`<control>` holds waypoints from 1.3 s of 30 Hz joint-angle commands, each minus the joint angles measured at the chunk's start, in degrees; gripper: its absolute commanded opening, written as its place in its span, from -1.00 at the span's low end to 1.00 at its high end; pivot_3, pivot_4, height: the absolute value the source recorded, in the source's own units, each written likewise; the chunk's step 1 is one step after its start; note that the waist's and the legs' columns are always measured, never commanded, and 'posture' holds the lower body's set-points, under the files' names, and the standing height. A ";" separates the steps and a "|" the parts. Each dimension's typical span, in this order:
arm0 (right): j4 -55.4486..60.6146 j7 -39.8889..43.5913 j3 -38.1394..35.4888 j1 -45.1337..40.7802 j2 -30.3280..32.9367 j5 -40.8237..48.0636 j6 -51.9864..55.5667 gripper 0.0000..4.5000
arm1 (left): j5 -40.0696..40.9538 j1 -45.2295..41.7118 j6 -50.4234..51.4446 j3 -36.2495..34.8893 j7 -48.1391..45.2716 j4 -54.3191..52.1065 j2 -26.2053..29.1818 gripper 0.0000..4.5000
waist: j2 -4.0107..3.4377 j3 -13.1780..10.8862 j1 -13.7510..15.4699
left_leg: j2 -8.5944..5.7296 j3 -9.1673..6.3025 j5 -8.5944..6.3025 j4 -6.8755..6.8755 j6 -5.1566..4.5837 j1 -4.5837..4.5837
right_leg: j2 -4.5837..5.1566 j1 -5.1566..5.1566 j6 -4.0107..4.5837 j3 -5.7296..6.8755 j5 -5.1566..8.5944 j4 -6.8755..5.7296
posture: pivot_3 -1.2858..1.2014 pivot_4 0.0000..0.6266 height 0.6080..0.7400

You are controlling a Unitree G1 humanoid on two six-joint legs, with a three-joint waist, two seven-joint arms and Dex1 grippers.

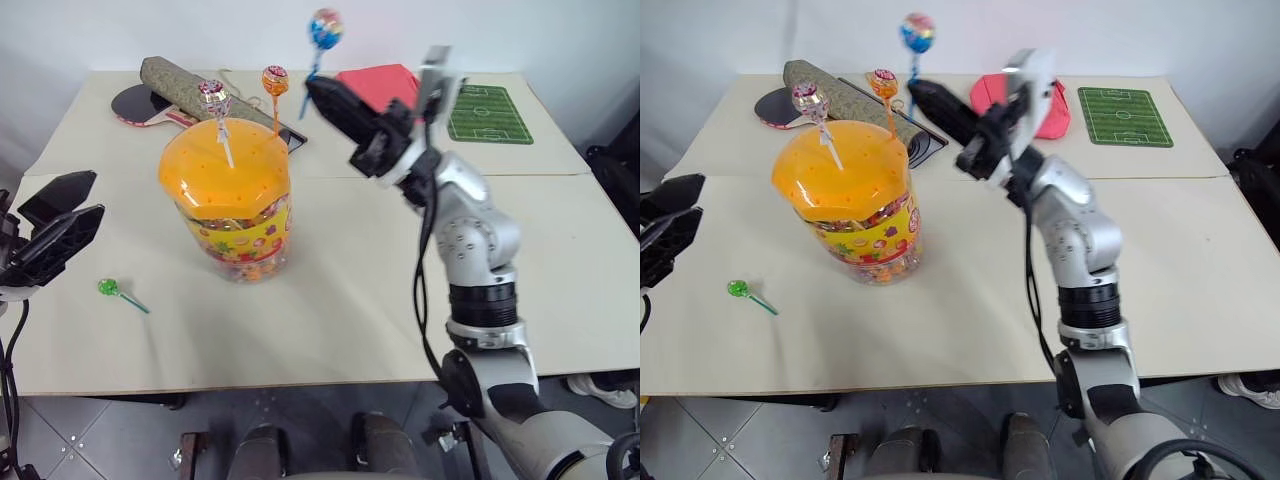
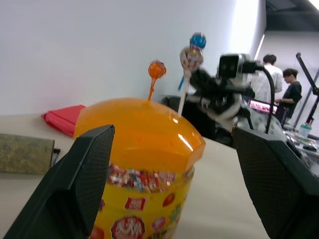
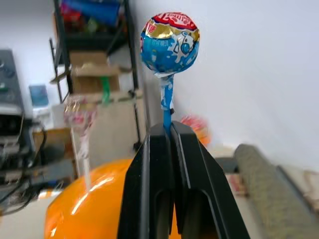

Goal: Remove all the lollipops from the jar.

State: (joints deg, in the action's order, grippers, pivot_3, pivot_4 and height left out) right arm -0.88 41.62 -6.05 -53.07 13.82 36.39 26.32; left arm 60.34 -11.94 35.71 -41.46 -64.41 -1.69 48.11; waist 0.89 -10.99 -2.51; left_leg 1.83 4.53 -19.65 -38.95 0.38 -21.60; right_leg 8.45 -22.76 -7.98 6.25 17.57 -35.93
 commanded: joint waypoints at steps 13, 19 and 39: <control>-12.51 9.48 24.75 9.82 44.03 -31.13 19.94 -1.00 | -10.30 4.36 -11.91 8.37 -19.51 -1.81 4.47 0.77 | -0.03 -0.01 -0.26 | 0.09 0.93 -0.07 0.50 -0.08 -0.05 | 0.08 -0.63 0.00 -0.09 0.01 0.25 | 0.03 -0.52 1.00; -15.97 12.03 20.98 9.11 42.47 -31.59 11.62 -0.28 | -9.52 3.11 -12.65 6.99 -15.15 -3.46 1.51 0.77 | -0.02 -0.01 0.04 | 0.16 0.99 -0.07 0.08 -0.09 -0.09 | 0.10 -0.60 -0.02 -0.10 -0.01 0.14 | 0.03 -0.52 1.00; -20.05 11.30 6.81 -15.31 6.78 -12.91 1.74 0.99 | 1.76 6.37 -4.56 -4.18 0.83 -3.05 -4.08 0.77 | -0.21 -0.12 -0.32 | 0.27 0.79 -0.07 -0.16 -0.09 -0.16 | 0.07 -0.67 0.05 -0.03 -0.10 -0.21 | 0.03 -0.52 1.00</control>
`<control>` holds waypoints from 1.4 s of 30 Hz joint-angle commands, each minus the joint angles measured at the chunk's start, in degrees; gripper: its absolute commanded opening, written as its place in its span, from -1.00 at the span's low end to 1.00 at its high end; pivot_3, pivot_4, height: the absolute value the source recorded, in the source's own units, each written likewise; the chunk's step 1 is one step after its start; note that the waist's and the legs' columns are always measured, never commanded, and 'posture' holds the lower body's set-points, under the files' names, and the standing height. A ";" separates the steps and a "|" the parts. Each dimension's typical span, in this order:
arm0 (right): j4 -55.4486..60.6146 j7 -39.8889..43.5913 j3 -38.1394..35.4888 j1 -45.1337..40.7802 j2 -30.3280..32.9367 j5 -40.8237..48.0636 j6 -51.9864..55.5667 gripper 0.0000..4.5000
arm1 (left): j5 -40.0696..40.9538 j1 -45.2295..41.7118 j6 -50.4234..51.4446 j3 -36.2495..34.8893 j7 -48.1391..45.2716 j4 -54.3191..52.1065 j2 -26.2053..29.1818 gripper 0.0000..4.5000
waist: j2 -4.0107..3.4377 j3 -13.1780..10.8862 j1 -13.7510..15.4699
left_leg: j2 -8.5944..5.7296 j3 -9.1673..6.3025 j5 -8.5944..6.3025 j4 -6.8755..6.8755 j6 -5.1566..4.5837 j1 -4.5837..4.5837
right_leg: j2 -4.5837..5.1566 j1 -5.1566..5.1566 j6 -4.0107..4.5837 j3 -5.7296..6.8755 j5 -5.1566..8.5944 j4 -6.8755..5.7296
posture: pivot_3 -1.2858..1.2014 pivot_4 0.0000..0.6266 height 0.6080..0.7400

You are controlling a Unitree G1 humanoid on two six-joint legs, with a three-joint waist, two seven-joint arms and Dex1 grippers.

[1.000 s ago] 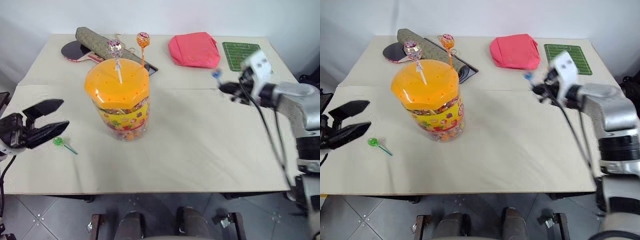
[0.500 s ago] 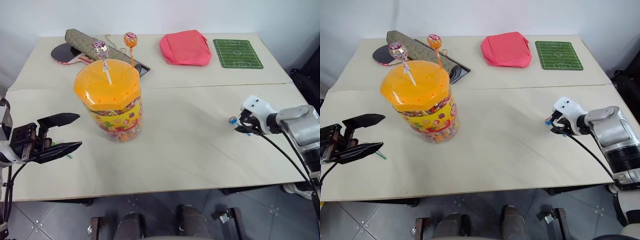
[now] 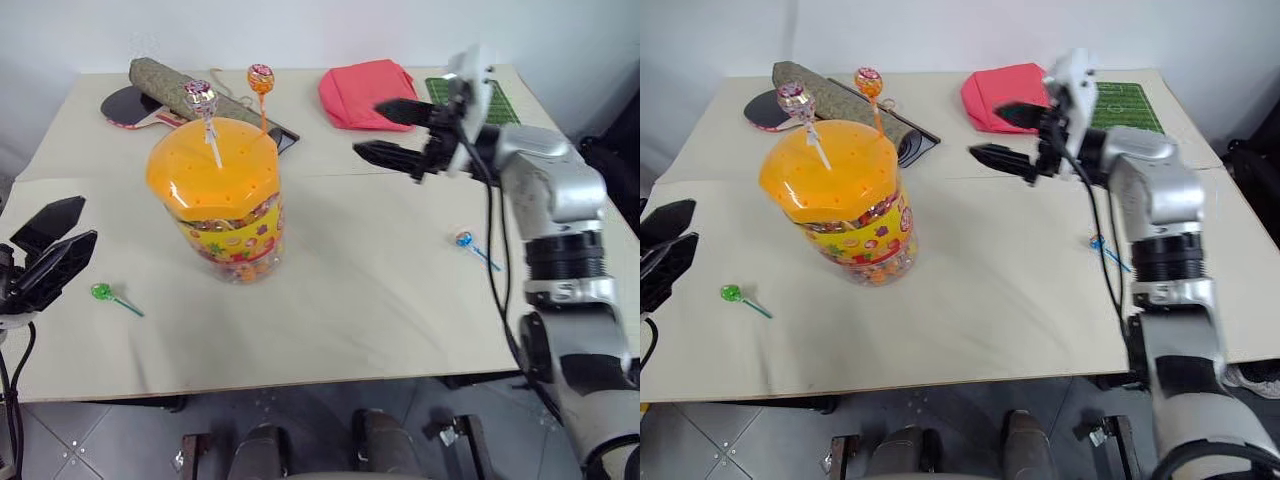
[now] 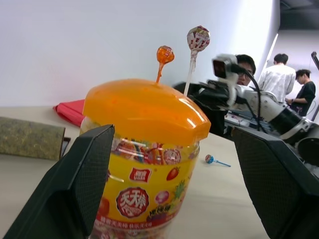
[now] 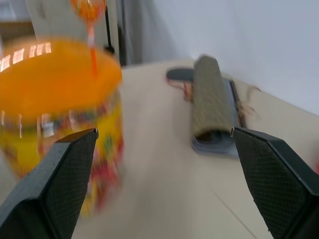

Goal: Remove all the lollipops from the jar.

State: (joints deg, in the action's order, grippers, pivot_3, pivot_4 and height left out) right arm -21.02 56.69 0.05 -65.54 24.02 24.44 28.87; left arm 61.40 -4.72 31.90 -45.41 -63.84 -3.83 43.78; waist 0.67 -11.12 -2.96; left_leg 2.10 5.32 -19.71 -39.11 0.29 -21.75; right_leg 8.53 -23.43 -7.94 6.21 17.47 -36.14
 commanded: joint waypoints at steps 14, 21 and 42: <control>1.11 -6.75 1.87 -5.18 -16.37 0.72 0.83 0.14 | 0.47 -2.26 -1.18 1.05 1.07 -1.56 0.10 0.77 | 0.03 0.02 -0.93 | -0.06 -0.03 0.00 0.07 0.00 -0.02 | -0.02 -0.03 -0.01 0.05 -0.01 -0.02 | 0.03 -0.52 1.00; -0.92 -7.00 0.97 -6.14 -17.51 0.15 -2.24 -0.89 | 1.12 -2.99 -1.44 0.89 1.05 -1.99 0.19 0.77 | 0.04 0.02 -1.48 | -0.07 -0.04 0.00 0.06 0.00 -0.02 | -0.01 -0.02 -0.01 0.03 -0.01 -0.02 | 0.03 -0.52 1.00; -8.99 -0.05 16.61 5.40 30.34 -22.61 12.45 -0.99 | -11.49 -1.34 -10.83 14.55 -16.73 -1.92 4.06 0.77 | 0.05 0.03 -0.22 | -0.09 0.27 -0.02 0.11 -0.03 -0.29 | 0.01 -0.33 -0.02 -0.08 -0.01 0.17 | 0.03 -0.52 1.00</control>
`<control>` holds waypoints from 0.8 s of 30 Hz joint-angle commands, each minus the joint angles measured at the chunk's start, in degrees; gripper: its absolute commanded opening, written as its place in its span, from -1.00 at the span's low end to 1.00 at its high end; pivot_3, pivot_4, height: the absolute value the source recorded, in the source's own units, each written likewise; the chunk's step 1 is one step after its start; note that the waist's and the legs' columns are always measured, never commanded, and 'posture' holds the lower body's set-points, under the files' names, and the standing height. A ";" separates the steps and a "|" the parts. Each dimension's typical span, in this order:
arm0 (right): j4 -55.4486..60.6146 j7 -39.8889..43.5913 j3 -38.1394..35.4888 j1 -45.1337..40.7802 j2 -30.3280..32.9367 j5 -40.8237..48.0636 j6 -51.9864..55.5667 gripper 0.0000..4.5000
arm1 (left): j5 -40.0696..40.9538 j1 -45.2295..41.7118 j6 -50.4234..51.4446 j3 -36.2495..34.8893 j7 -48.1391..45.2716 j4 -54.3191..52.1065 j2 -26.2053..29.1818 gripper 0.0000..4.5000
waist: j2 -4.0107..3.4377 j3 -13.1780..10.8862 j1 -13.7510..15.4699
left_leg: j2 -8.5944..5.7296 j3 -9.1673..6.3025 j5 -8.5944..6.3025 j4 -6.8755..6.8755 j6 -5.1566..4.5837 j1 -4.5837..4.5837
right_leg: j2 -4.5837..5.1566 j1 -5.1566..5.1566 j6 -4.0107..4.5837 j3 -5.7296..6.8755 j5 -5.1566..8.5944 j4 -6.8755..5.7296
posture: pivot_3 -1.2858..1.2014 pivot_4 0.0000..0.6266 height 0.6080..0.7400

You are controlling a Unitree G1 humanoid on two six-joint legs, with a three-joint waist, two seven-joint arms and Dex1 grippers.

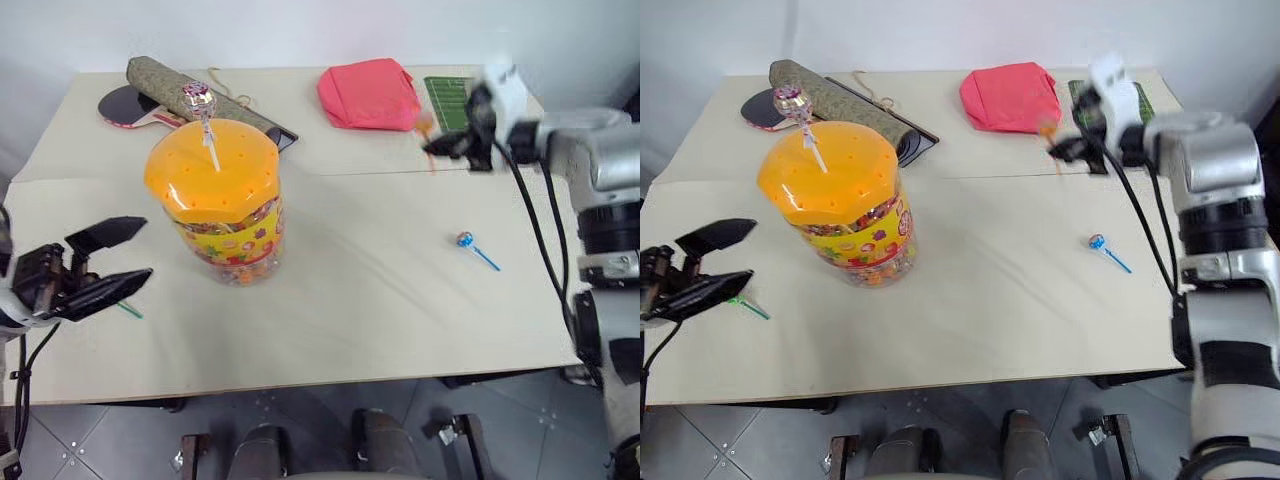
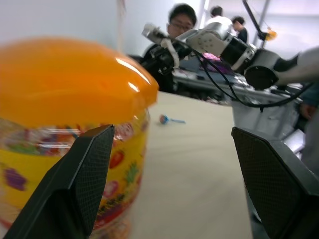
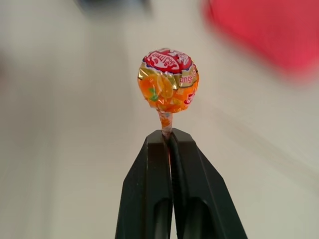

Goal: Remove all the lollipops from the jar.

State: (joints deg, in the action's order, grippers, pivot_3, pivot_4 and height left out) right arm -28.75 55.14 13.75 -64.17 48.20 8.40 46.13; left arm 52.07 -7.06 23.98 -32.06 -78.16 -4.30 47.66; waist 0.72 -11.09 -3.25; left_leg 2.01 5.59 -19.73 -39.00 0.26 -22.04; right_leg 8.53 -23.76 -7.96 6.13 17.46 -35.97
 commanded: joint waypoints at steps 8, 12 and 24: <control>-5.63 0.18 0.13 10.66 6.43 -8.42 -4.06 -0.99 | -2.55 1.27 -3.78 1.26 -1.75 -1.08 -0.36 0.77 | -0.07 -0.03 -0.27 | 0.07 0.18 0.02 -0.13 -0.02 -0.04 | 0.00 -0.05 0.00 -0.01 0.00 0.00 | 0.03 -0.52 1.00; -3.37 2.31 -0.60 12.07 7.35 -8.25 -1.76 -0.71 | -1.82 1.18 -3.01 0.76 -1.23 -1.24 0.03 0.77 | -0.09 -0.04 0.22 | 0.08 0.13 0.02 -0.20 -0.02 -0.05 | 0.01 -0.03 0.00 -0.01 0.00 -0.01 | 0.03 -0.52 1.00; 2.53 15.58 -22.91 10.15 -1.82 15.85 -27.42 1.00 | 8.28 1.84 1.92 -10.04 9.61 -2.35 -4.57 0.77 | -0.13 -0.07 0.44 | 0.12 0.08 0.02 -0.18 -0.02 0.06 | -0.02 0.12 -0.01 0.05 -0.01 0.03 | 0.03 -0.52 1.00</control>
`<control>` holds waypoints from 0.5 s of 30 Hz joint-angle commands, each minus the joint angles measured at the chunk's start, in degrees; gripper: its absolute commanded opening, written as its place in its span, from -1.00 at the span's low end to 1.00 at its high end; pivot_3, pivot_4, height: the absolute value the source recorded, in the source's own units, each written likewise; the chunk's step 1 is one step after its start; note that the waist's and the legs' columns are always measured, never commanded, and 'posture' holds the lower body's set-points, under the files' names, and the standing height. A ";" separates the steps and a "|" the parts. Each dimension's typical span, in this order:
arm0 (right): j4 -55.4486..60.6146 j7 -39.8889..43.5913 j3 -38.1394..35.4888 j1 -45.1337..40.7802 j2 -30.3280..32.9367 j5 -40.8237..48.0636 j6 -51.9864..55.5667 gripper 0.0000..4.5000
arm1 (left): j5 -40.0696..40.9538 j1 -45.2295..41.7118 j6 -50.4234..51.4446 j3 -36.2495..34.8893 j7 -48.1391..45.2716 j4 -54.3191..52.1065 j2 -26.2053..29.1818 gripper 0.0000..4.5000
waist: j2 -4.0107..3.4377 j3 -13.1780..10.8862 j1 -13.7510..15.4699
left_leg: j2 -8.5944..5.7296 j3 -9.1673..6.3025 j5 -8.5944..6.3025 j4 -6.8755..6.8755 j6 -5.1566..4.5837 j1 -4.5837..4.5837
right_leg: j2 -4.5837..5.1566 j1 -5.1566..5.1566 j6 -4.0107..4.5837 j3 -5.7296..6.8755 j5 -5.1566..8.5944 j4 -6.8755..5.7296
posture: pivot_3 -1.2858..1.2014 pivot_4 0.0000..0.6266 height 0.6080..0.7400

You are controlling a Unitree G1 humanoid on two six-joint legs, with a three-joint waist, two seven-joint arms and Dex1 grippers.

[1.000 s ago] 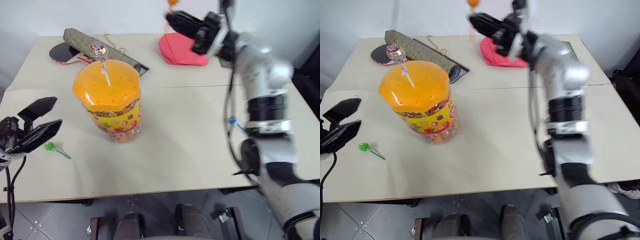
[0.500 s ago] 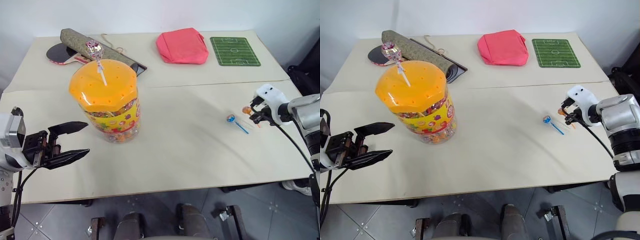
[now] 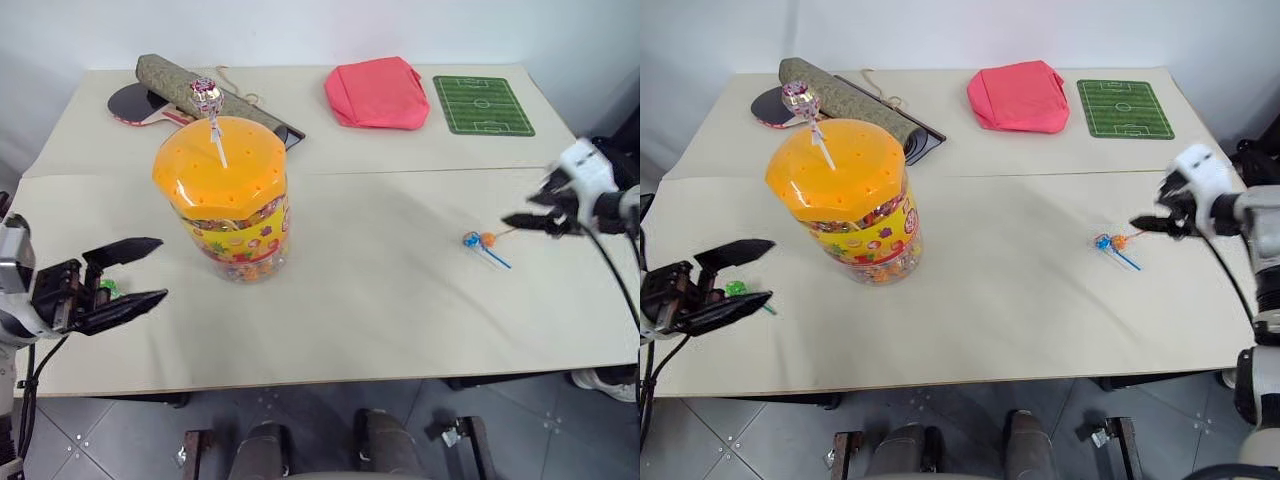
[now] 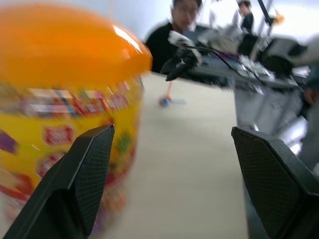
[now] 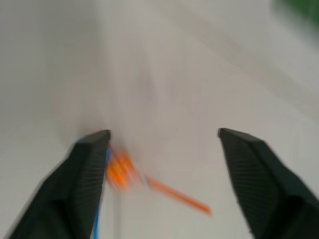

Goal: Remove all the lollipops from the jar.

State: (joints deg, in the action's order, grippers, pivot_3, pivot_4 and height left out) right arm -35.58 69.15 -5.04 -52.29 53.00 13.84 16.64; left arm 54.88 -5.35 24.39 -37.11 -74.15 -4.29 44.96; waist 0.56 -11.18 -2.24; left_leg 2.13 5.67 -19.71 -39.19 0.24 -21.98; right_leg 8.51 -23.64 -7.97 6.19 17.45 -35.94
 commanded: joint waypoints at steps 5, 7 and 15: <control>23.09 -1.72 -1.43 -2.99 -17.56 14.35 4.95 1.00 | 7.53 0.83 2.02 -7.43 9.52 -2.92 -3.87 0.77 | 0.02 0.01 -0.75 | 0.15 -0.09 0.04 -0.02 0.07 0.15 | -0.06 0.06 0.16 0.05 -0.12 -0.18 | 0.03 -0.52 1.00; 26.56 -6.25 3.27 -6.79 -26.20 13.68 5.18 1.00 | 6.89 1.19 1.79 -6.60 9.32 -3.47 -3.92 0.77 | 0.02 0.01 -0.27 | 0.10 -0.20 0.04 -0.02 0.08 0.11 | -0.05 0.05 0.16 0.11 -0.13 -0.20 | 0.03 -0.52 1.00; 29.10 -10.92 12.17 -11.60 -36.91 9.55 6.46 1.00 | 6.06 0.24 1.51 -5.20 8.50 -2.64 -2.92 0.77 | 0.30 0.18 0.54 | -0.03 -0.42 0.04 -0.06 0.07 0.00 | 0.01 0.09 0.18 0.29 -0.17 -0.19 | 0.03 -0.52 1.00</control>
State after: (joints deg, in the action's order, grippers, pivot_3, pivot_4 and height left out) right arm -7.92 59.95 6.18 -62.02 17.40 24.14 23.81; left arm 60.59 -4.50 26.56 -41.77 -65.18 -6.08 40.99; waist 0.86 -11.00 -1.71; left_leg 2.09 5.28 -19.67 -39.24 0.32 -22.02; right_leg 8.51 -23.57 -7.82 6.48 17.27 -36.06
